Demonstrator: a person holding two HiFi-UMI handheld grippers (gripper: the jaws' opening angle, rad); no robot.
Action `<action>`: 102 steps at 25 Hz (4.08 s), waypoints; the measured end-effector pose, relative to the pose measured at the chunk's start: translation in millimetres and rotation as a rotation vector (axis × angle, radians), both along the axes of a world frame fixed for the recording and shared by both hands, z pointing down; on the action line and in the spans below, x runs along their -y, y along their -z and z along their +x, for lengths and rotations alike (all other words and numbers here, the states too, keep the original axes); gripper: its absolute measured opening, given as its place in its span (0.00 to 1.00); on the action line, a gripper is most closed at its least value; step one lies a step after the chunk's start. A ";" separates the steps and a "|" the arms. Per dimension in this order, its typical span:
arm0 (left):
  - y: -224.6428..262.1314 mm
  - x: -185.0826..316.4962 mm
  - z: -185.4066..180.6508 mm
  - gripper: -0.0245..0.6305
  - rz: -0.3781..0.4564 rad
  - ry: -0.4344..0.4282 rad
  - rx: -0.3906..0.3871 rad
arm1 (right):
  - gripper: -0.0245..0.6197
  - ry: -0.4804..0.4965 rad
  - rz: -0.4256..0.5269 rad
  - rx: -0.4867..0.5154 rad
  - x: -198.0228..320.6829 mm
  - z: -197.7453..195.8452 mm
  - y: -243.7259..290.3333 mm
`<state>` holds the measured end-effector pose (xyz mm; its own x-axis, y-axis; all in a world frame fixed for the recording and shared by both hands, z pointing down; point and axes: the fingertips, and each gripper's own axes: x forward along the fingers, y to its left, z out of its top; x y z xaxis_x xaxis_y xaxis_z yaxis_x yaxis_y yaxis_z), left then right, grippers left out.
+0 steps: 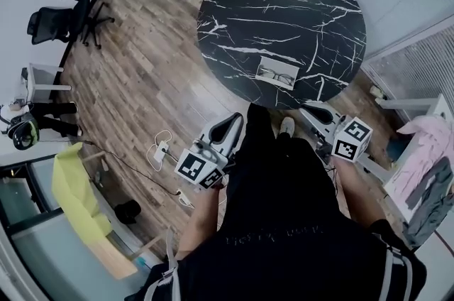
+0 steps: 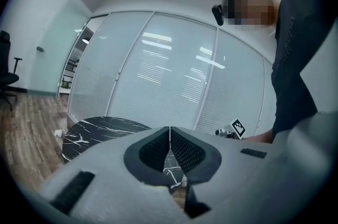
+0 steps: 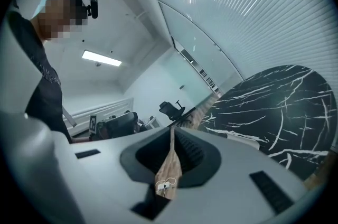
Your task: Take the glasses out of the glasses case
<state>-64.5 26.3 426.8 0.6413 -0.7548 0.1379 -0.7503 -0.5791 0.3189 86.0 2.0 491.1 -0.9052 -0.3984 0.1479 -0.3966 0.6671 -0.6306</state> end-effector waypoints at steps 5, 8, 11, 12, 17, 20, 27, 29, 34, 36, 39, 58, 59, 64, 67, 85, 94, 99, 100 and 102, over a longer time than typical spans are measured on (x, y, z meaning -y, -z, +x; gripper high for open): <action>-10.0 21.2 10.2 0.07 -0.003 -0.052 0.027 | 0.10 0.034 0.042 -0.076 9.7 -9.4 -5.2; -12.4 34.6 12.8 0.07 -0.023 -0.074 0.011 | 0.10 0.046 0.043 -0.100 18.0 -15.5 -3.8; -9.8 51.5 9.2 0.07 -0.038 -0.078 -0.019 | 0.10 0.048 0.029 -0.118 28.3 -21.9 -2.8; -8.9 56.5 8.1 0.07 -0.040 -0.085 -0.026 | 0.10 0.048 0.023 -0.122 30.8 -24.1 -3.6; -11.3 92.0 -0.6 0.07 -0.052 -0.135 -0.048 | 0.10 0.029 -0.020 -0.152 52.9 -34.8 -17.5; -14.2 110.4 -8.9 0.07 -0.049 -0.160 -0.044 | 0.10 0.016 -0.036 -0.176 61.8 -40.2 -25.9; -34.0 136.9 -27.2 0.07 -0.056 -0.233 0.002 | 0.10 -0.024 -0.041 -0.259 82.0 -52.9 -47.8; -51.2 138.1 -30.2 0.07 -0.076 -0.273 0.026 | 0.10 -0.023 -0.043 -0.285 84.0 -58.4 -54.6; -70.6 137.0 -35.1 0.07 -0.089 -0.384 0.043 | 0.10 -0.048 -0.051 -0.329 89.1 -74.9 -63.3; -72.7 139.8 -38.0 0.07 -0.097 -0.401 0.028 | 0.10 -0.067 -0.056 -0.351 92.8 -78.3 -67.1; -74.9 146.1 -41.6 0.07 -0.101 -0.419 0.013 | 0.10 -0.080 -0.042 -0.388 99.0 -82.4 -70.2; -98.4 133.9 -13.3 0.07 -0.156 -0.425 0.038 | 0.10 0.139 0.058 -0.630 99.8 -79.1 -115.3; -100.8 133.0 -10.3 0.07 -0.162 -0.430 0.046 | 0.10 0.154 0.063 -0.646 99.4 -77.5 -118.9; -105.2 133.6 -1.0 0.07 -0.179 -0.417 0.055 | 0.10 0.223 0.077 -0.686 100.1 -74.2 -133.9; -104.6 132.4 5.4 0.07 -0.189 -0.411 0.043 | 0.10 0.266 0.094 -0.709 98.8 -75.9 -144.0; -119.6 115.3 19.3 0.07 -0.243 -0.378 0.021 | 0.10 0.500 0.129 -0.926 92.2 -72.1 -208.1; -124.7 110.4 13.5 0.07 -0.264 -0.345 0.007 | 0.10 0.523 0.137 -0.968 91.3 -71.8 -224.3; -126.2 110.4 11.9 0.07 -0.280 -0.324 -0.010 | 0.10 0.528 0.149 -0.980 98.1 -74.5 -230.3; -126.1 110.2 11.6 0.07 -0.283 -0.321 -0.011 | 0.10 0.533 0.148 -0.982 98.6 -75.3 -231.8; -125.7 109.9 11.4 0.07 -0.285 -0.317 -0.011 | 0.10 0.545 0.146 -0.986 99.4 -76.8 -236.0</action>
<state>-53.2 -83.6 552.5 0.8381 -0.4527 0.3045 -0.5450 -0.6682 0.5065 9.3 -97.4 727.0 -0.4780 -0.0589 0.8764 -0.3112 0.9444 -0.1062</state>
